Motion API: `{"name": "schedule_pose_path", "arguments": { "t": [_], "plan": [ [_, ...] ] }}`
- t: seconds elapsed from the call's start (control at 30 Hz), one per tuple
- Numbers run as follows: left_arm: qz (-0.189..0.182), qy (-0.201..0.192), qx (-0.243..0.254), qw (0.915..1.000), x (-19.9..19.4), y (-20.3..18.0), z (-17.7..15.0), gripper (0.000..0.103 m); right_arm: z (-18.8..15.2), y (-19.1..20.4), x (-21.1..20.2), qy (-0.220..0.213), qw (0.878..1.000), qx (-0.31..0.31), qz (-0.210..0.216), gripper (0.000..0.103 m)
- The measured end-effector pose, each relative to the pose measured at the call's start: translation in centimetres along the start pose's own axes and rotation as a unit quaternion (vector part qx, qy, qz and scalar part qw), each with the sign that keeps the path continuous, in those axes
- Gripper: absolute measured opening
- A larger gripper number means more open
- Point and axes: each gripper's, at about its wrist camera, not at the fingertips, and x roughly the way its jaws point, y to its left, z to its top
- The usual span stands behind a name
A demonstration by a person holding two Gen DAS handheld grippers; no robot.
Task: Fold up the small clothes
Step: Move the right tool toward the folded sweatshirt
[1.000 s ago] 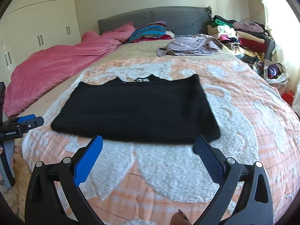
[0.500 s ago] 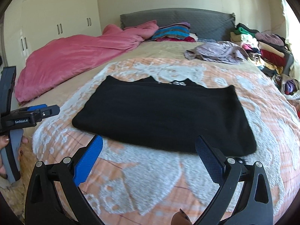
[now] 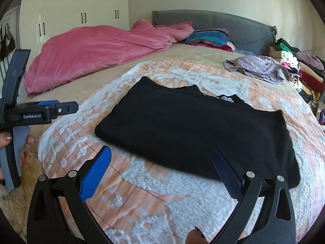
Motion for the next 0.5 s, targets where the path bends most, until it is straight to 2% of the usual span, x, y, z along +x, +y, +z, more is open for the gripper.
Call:
{"name": "schedule_pose_path", "arguments": {
  "t": [0.3, 0.5],
  "plan": [
    [0.017, 0.010, -0.036, 0.9992, 1.4, 3.0, 1.3, 0.093, 0.6, 2.9, 3.0, 0.016, 0.998, -0.053, 0.009, 0.098],
    [0.026, 0.014, -0.034, 0.9990, 2.5, 3.5, 2.3, 0.093, 0.5, 4.8, 5.1, 0.030, 0.995, -0.098, 0.000, 0.098]
  ]
}}
